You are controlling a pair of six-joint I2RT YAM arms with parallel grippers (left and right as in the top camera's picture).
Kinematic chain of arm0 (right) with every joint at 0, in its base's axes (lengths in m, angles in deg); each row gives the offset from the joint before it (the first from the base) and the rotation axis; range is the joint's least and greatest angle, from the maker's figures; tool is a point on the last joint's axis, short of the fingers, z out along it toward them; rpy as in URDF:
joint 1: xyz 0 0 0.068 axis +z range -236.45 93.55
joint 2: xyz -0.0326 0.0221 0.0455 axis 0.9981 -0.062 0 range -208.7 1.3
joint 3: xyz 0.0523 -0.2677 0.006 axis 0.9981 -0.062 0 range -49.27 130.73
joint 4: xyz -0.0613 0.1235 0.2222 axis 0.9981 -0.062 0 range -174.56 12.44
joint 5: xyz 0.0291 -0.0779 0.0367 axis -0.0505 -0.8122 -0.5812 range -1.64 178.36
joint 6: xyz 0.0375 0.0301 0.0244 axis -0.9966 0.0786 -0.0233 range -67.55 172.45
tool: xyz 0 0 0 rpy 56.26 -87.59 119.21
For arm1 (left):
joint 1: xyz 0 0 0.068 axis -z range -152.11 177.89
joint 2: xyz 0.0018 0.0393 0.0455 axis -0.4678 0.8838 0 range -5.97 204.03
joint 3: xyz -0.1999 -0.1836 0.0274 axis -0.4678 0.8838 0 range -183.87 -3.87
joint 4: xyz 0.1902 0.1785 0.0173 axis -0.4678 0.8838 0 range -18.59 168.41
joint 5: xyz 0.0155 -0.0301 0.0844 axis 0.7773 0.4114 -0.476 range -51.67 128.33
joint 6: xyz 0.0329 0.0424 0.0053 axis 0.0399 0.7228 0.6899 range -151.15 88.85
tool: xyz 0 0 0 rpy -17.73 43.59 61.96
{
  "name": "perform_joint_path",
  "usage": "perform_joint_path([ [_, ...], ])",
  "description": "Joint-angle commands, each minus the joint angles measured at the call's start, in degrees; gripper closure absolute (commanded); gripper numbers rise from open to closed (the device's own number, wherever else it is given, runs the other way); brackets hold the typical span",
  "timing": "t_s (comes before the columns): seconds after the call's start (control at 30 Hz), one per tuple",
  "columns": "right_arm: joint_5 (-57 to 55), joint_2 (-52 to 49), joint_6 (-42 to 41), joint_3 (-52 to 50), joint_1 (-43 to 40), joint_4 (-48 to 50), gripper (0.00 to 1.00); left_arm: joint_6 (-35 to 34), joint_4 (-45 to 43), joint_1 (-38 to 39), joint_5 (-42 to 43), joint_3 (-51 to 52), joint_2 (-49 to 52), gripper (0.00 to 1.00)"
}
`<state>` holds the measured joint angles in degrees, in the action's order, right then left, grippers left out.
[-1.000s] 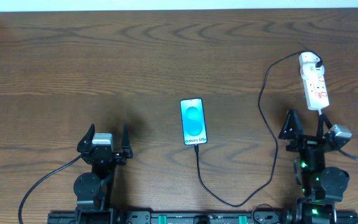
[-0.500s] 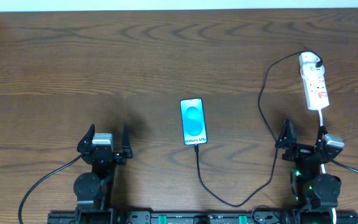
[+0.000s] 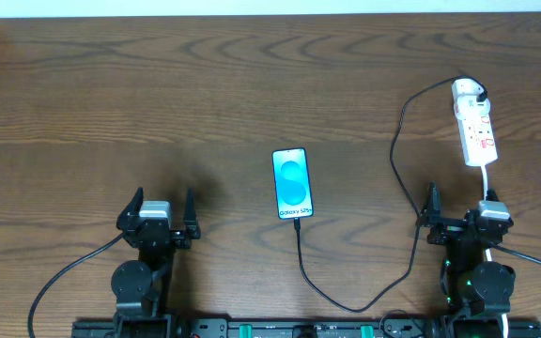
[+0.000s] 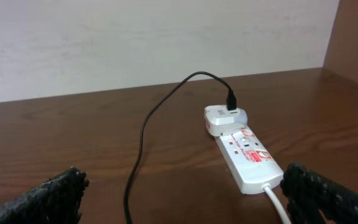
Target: Plug charger to phone and switch on socket
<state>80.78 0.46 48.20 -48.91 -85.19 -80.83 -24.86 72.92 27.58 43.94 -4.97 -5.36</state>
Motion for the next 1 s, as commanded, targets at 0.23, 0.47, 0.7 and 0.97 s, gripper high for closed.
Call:
perform_joint_path([
  [0.23, -0.9, 0.57, 1.86, -0.04, 0.28, -0.35, 0.01, 0.76, 2.12, -0.31, 0.33, 0.87, -0.37, 0.13],
  [0.47, -0.85, 0.57, 2.25, -0.04, 0.31, -0.35, 0.01, 0.76, 2.12, -0.31, 0.33, 0.87, -0.37, 0.13],
  [0.7, 0.24, 0.57, 4.55, -0.04, 0.79, -0.39, 0.01, 0.76, 2.12, -0.31, 0.33, 0.87, -0.37, 0.13],
  [0.97, 0.22, 0.57, 4.57, -0.04, 1.57, -0.37, 0.01, 0.76, 2.12, -0.31, 0.33, 0.87, -0.37, 0.13],
])
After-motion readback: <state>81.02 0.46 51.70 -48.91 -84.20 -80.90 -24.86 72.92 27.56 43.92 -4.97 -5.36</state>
